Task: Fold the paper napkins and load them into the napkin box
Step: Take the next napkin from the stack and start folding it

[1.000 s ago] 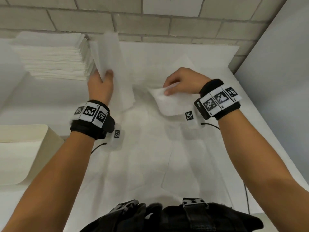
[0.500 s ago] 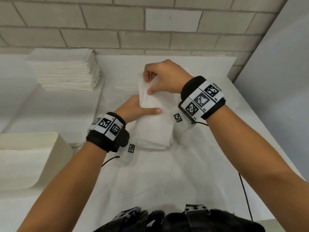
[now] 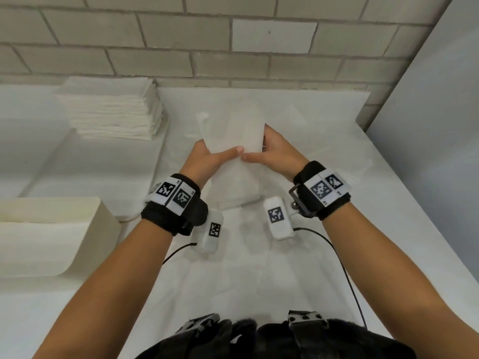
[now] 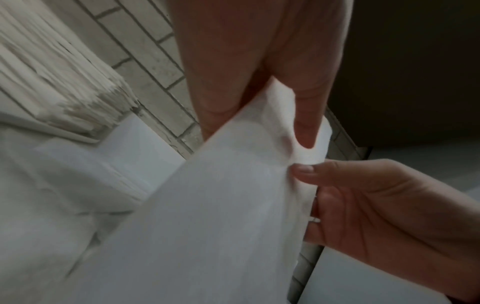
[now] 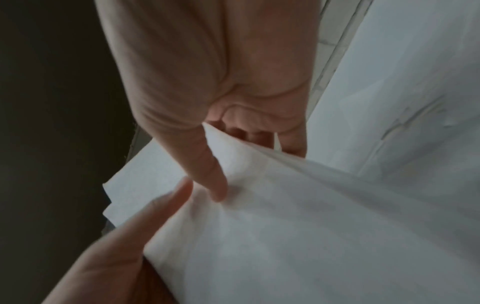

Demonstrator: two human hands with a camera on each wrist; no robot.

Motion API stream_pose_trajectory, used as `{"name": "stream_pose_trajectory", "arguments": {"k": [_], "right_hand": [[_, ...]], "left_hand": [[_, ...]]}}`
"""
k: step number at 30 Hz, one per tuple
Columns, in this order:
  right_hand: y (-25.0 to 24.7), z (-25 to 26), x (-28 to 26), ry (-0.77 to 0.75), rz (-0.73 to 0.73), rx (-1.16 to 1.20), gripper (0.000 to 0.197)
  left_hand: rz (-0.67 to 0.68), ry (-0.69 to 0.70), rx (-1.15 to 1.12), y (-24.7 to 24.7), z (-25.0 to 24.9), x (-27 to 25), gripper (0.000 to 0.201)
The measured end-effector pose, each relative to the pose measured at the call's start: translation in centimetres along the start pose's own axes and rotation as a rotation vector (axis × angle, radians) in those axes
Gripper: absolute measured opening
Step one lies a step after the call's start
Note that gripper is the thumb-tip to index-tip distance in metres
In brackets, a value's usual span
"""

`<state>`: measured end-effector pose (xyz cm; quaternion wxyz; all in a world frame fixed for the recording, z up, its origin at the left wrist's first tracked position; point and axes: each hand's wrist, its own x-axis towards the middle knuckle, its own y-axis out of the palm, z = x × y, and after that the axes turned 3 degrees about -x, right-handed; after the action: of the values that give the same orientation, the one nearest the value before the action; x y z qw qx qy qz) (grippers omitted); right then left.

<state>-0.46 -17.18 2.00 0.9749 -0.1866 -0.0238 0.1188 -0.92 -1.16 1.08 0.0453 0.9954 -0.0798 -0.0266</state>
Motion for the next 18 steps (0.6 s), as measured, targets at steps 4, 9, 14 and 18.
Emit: {"name": "stream_pose_trajectory", "arguments": {"k": [4, 9, 14, 18], "right_hand": [[1.3, -1.1, 0.0, -0.053, -0.057, 0.056, 0.056], [2.2, -0.9, -0.3, -0.136, -0.157, 0.086, 0.051], [3.2, -2.5, -0.7, -0.032, -0.121, 0.016, 0.059], [3.0, -2.8, -0.7, -0.055, -0.159, 0.063, 0.056]], "left_hand": [[-0.107, 0.041, -0.029, -0.1, 0.0, -0.3, 0.036], [-0.155, 0.078, -0.085, 0.2, -0.3, -0.4, 0.031], [-0.139, 0.006, -0.003, 0.4, 1.4, -0.8, 0.032], [-0.152, 0.007, -0.005, 0.3, 1.5, -0.7, 0.033]]}}
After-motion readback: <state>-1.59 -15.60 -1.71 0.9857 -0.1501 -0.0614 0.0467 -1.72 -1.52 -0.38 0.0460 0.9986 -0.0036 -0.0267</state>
